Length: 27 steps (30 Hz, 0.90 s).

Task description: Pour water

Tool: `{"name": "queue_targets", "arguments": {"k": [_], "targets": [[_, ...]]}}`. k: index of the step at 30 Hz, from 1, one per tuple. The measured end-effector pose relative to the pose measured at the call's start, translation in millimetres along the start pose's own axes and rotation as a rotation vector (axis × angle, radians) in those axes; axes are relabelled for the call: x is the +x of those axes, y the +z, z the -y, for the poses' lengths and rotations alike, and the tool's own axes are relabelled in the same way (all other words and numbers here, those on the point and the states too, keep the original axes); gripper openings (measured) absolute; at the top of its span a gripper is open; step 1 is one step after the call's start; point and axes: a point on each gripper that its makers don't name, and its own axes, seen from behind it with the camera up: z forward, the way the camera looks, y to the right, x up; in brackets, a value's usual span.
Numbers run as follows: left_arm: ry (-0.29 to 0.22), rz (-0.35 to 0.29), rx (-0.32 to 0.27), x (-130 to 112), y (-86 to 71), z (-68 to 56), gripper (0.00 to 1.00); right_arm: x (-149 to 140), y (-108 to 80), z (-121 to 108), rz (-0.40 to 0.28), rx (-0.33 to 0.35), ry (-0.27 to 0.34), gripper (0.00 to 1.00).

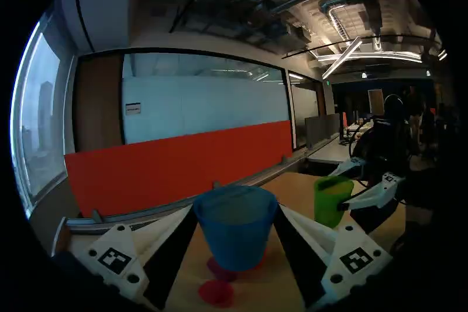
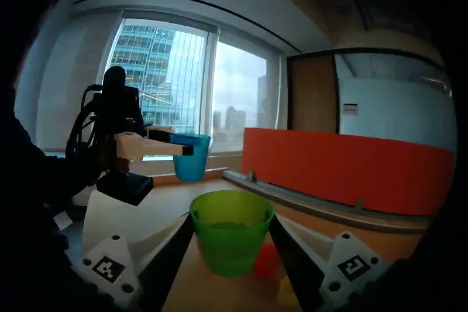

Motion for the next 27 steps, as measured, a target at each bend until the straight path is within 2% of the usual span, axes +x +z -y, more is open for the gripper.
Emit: {"name": "queue_targets", "arguments": {"k": [9,18,27], "targets": [[0.014,0.021,-0.003,-26,-7.9,-9.3,0.88,2,-16.5,-17,-0.006,-0.038,0.008,0.9],[-0.008,0.021,-0.01,-36,-10.5,-13.0,0.88,3,-25.6,-26,-0.005,-0.054,0.012,0.9],[-0.003,0.046,-0.028,-47,-14.9,-17.8,0.89,-2,-28.8,-27,0.026,-0.047,0.013,0.9]]}}
